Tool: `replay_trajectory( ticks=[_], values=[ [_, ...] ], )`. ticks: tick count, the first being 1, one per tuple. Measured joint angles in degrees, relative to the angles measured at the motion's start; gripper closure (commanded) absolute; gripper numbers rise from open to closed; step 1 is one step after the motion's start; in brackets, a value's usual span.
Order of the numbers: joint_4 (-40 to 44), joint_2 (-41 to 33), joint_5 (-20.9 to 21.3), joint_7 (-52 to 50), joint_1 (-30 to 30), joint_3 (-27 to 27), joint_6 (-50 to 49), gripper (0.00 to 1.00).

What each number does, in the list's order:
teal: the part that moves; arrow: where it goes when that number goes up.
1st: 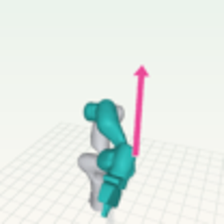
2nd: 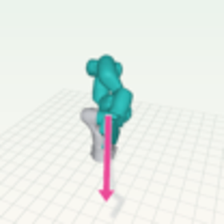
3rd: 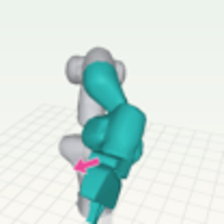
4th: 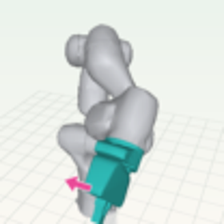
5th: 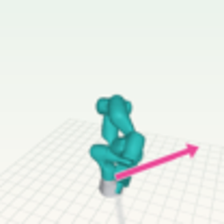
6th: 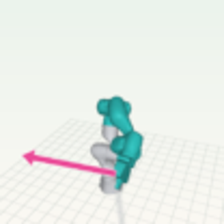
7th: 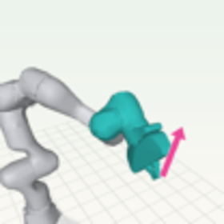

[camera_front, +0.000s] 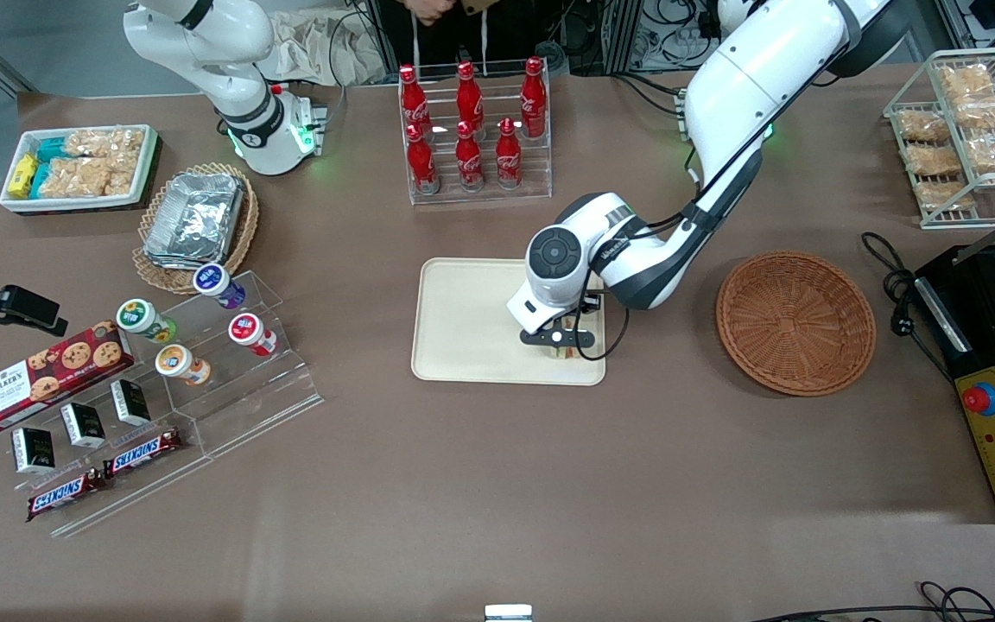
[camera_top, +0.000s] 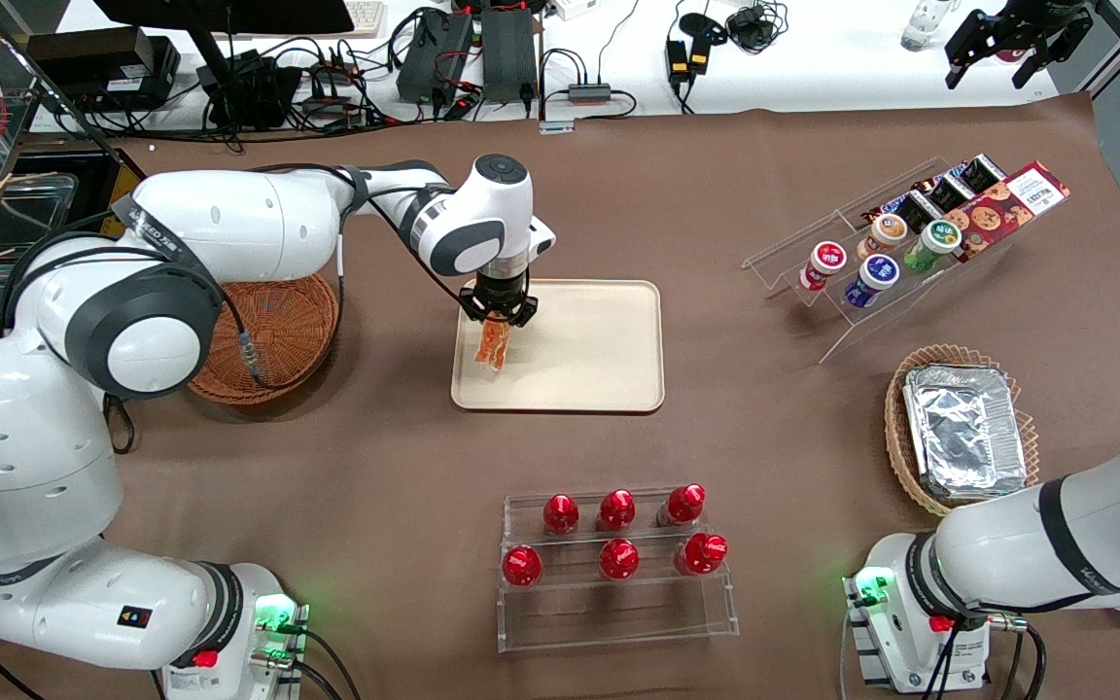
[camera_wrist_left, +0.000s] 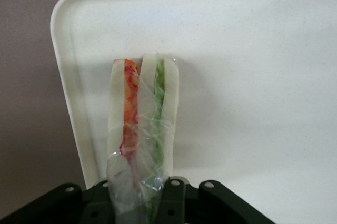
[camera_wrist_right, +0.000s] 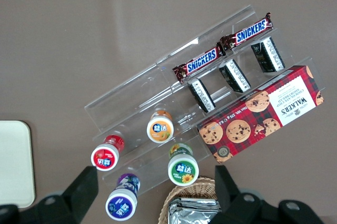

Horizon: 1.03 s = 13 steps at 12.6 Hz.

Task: Place sandwich from basket to tray
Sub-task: 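Lower the sandwich onto the tray and open the left gripper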

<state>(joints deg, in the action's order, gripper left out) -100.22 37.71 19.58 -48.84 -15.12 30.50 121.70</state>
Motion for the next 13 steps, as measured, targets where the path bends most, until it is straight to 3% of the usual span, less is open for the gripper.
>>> replay_trajectory(
  ticks=[1, 3, 4, 10, 13],
  values=[
    [0.0, 0.42, 0.67, -1.24, -0.01, -0.01, 0.18, 0.59],
    [0.0, 1.19, 1.95, -3.17, -0.01, -0.04, 0.35, 0.05],
    [0.0, 1.32, 2.09, -3.48, -0.01, -0.03, 0.37, 0.01],
    [1.17, 0.91, 2.23, -4.39, 0.22, -0.12, 0.37, 0.0],
    [4.03, -3.68, -1.18, -6.84, 1.54, -0.13, -3.38, 0.0]
  ],
)
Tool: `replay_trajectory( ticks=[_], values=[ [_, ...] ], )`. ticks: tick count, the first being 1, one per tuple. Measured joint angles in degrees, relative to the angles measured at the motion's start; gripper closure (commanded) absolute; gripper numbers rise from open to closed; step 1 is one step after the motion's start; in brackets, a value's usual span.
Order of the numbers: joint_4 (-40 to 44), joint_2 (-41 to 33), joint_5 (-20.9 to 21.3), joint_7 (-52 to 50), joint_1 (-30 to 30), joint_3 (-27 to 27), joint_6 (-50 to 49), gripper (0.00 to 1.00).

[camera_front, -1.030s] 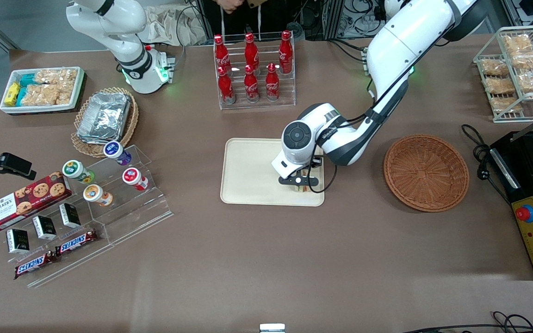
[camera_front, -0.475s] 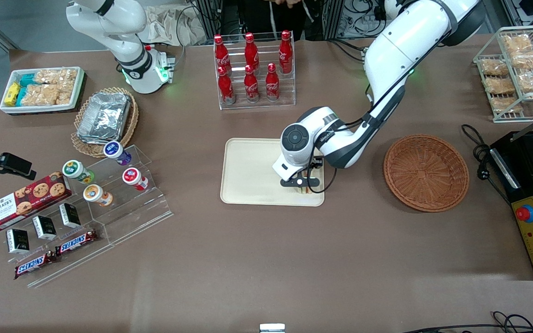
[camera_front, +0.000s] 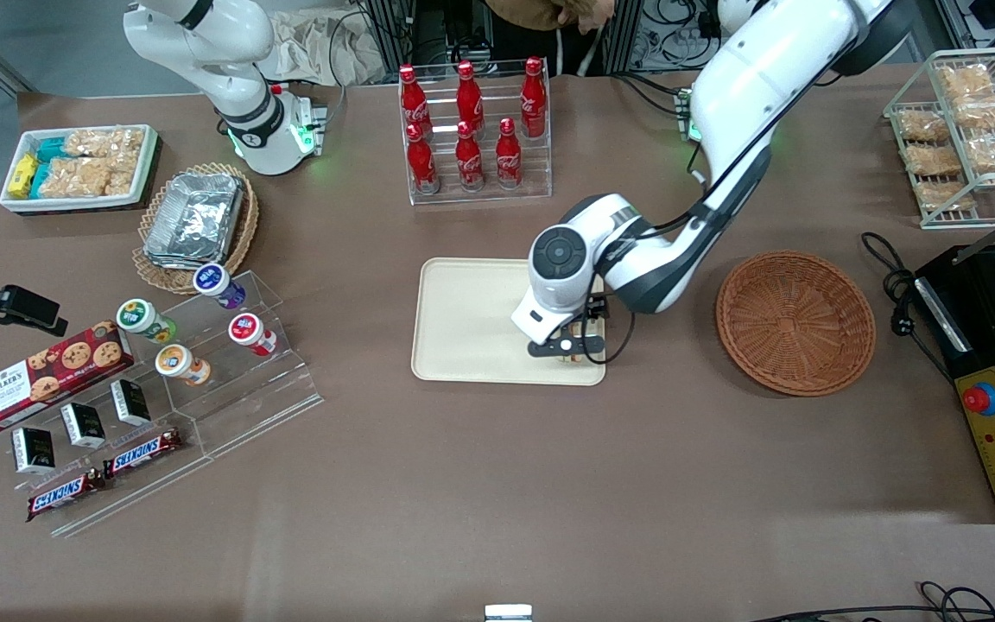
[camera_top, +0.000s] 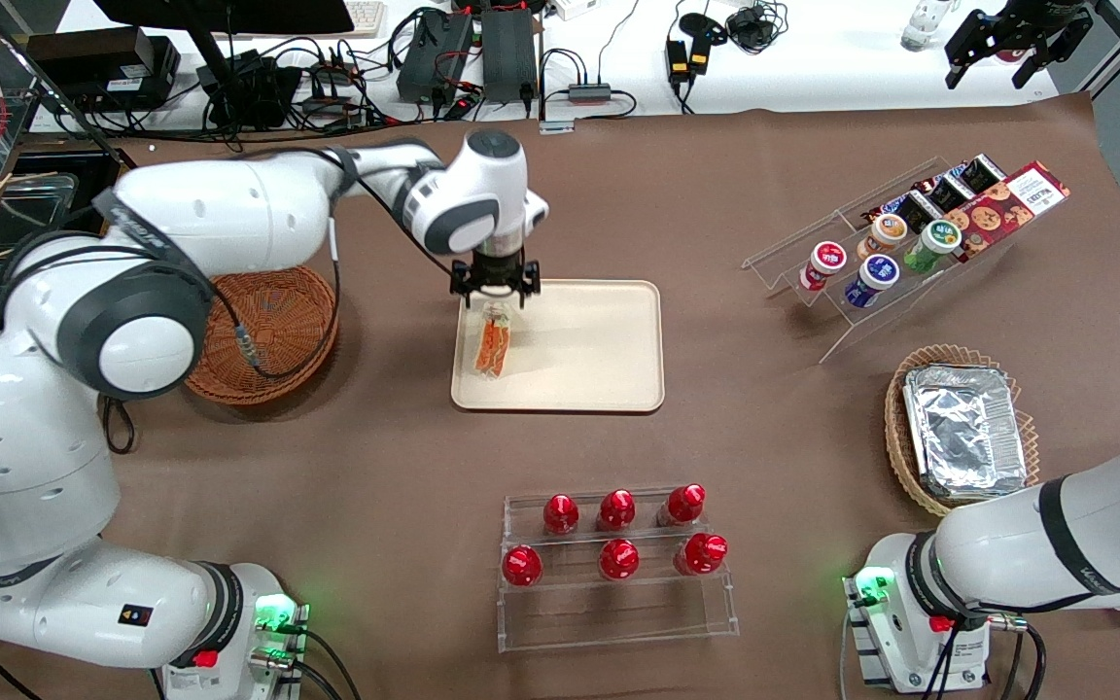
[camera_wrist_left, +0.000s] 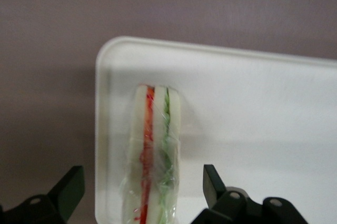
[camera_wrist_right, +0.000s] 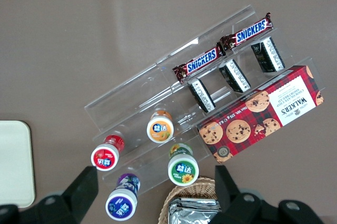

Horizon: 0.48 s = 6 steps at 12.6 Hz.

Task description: Place sandwich from basket to tray

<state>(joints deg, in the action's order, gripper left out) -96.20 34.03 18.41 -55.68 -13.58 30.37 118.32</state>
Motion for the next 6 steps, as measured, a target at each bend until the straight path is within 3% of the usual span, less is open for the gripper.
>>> replay_trajectory(
  ticks=[6],
  values=[
    [2.98, -23.07, -9.62, -0.8, 10.22, -0.38, -15.57, 0.0]
  ],
)
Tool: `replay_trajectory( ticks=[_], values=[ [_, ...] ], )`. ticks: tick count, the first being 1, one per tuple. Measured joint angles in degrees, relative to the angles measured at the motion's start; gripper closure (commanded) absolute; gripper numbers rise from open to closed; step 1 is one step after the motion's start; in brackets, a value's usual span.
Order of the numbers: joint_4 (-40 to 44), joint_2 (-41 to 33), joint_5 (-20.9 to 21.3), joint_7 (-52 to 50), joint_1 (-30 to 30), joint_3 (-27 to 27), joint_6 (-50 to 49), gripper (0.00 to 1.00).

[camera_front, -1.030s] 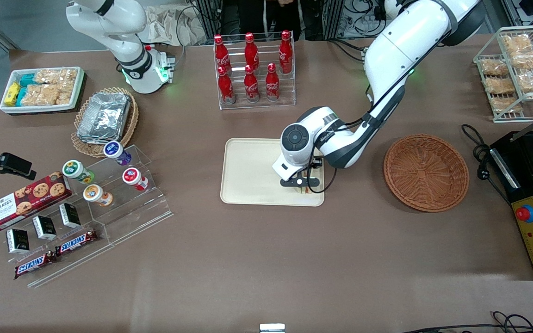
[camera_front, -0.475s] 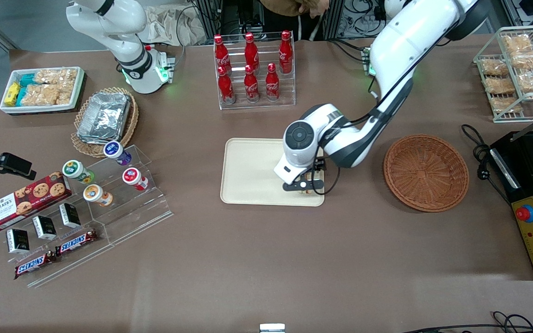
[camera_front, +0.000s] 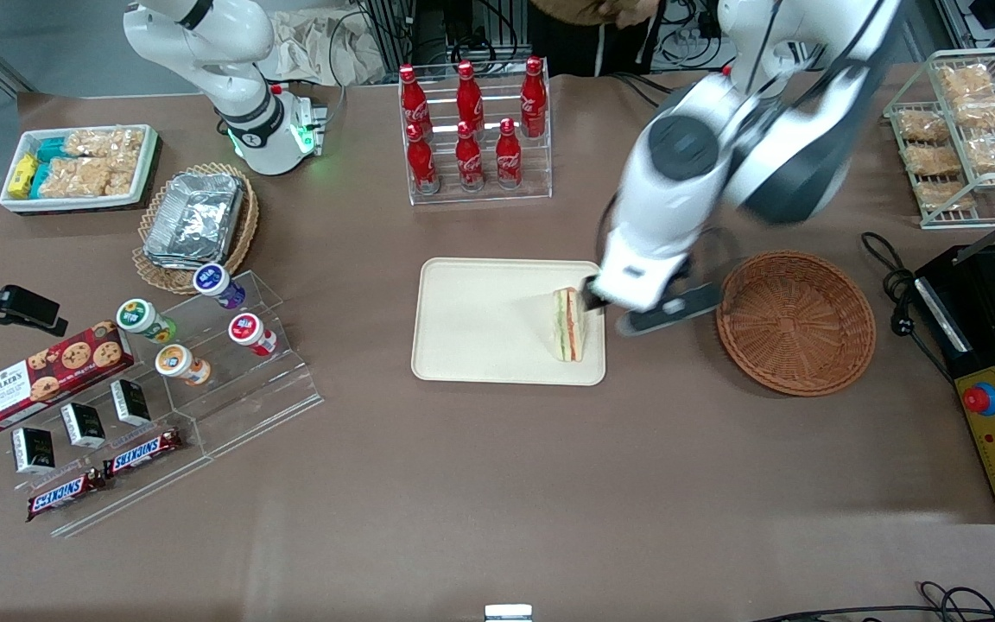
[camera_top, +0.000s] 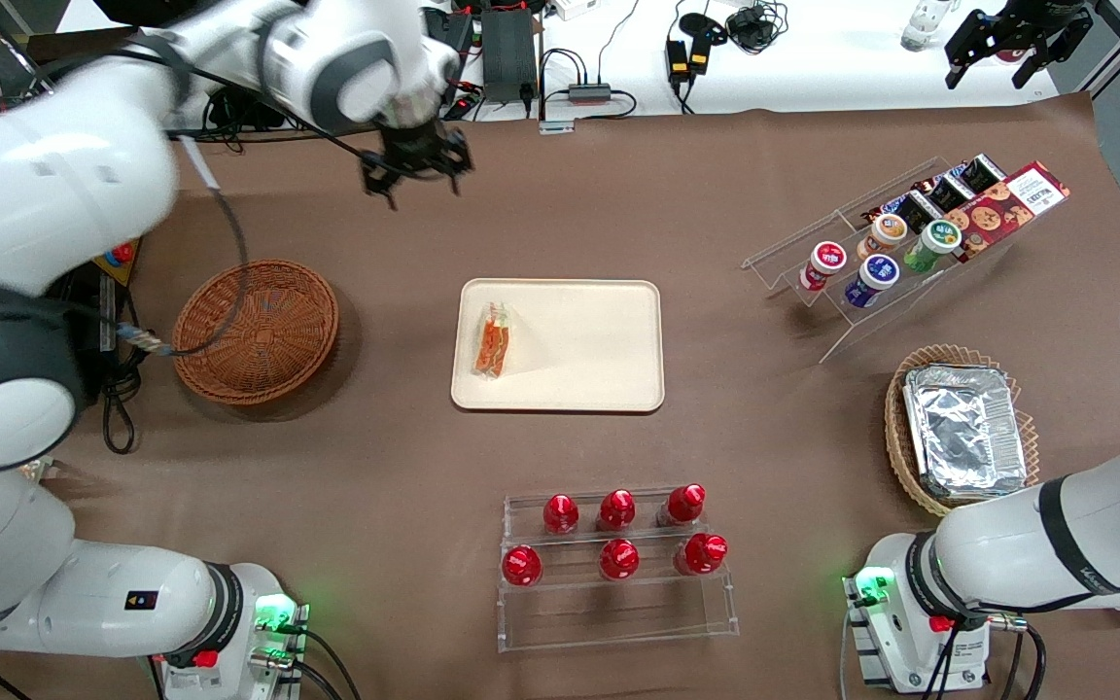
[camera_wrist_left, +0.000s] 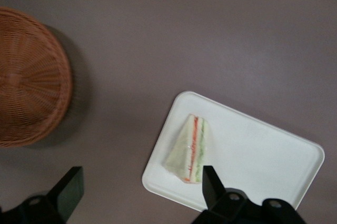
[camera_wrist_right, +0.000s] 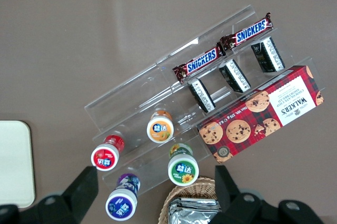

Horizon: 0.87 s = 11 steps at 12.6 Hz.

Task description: Place sandwich from basket to tray

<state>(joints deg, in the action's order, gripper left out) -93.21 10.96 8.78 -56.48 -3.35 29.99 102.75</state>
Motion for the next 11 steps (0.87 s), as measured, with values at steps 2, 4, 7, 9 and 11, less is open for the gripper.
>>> replay_trajectory(
  ticks=[2, 4, 7, 9, 11],
  values=[
    [-0.13, -5.71, -1.07, 0.69, 1.54, -3.38, -3.82, 0.0],
    [-0.24, -9.88, -3.71, 9.91, 0.16, -11.51, -6.98, 0.0],
    [-0.29, -15.76, -6.55, 30.4, -1.02, -25.42, -13.82, 0.0],
    [-0.55, -18.08, -7.2, 39.32, -0.98, -31.94, -15.61, 0.0],
    [-0.51, -18.02, -7.2, 41.53, -0.98, -33.82, -15.5, 0.0]
  ],
)
